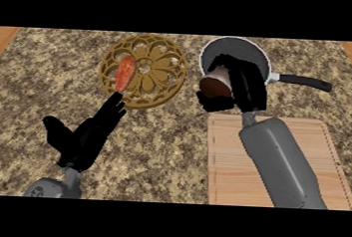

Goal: Pick the cupcake from the cutting board and place it in the pan

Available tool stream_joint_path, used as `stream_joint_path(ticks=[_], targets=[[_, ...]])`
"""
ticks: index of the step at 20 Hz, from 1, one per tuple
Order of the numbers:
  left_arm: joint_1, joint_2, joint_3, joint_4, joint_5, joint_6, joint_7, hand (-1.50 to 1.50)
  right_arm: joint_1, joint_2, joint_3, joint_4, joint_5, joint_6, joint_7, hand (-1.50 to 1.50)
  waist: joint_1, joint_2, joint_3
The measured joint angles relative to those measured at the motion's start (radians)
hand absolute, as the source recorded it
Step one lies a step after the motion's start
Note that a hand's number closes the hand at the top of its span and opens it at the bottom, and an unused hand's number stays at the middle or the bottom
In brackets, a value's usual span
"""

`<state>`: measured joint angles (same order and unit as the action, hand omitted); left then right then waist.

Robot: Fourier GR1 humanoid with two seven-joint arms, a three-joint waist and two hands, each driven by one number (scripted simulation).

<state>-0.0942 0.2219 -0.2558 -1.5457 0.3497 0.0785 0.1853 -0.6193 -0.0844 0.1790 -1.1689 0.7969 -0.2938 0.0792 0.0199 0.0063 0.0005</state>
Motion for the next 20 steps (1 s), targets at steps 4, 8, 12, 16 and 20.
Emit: stream_joint_path(ticks=[4, 8, 12, 16, 20], targets=[[-0.003, -0.007, -0.003, 0.008, -0.006, -0.014, -0.006, 0.0, -0.103, -0.003, -0.1, 0.208, 0.003, -0.145, -0.081, 1.5, 0.011, 0.005, 0.0], [-0.004, -0.009, -0.007, -0.003, -0.012, -0.02, 0.001, 0.0, -0.192, -0.031, -0.21, 0.396, -0.05, -0.247, -0.193, 1.5, 0.024, 0.011, 0.001], [-0.021, -0.013, -0.002, 0.0, -0.013, -0.027, 0.005, 0.0, -0.271, -0.065, -0.297, 0.566, -0.101, -0.308, -0.311, 1.5, 0.039, 0.018, 0.002], [-0.023, -0.019, -0.007, -0.003, -0.015, -0.036, 0.003, 0.0, -0.34, -0.113, -0.361, 0.694, -0.137, -0.325, -0.396, 1.5, 0.053, 0.024, 0.002], [-0.035, -0.027, -0.014, 0.0, -0.023, -0.038, 0.005, 0.0, -0.378, -0.153, -0.378, 0.817, -0.123, -0.326, -0.39, -1.5, 0.068, 0.031, 0.001]])
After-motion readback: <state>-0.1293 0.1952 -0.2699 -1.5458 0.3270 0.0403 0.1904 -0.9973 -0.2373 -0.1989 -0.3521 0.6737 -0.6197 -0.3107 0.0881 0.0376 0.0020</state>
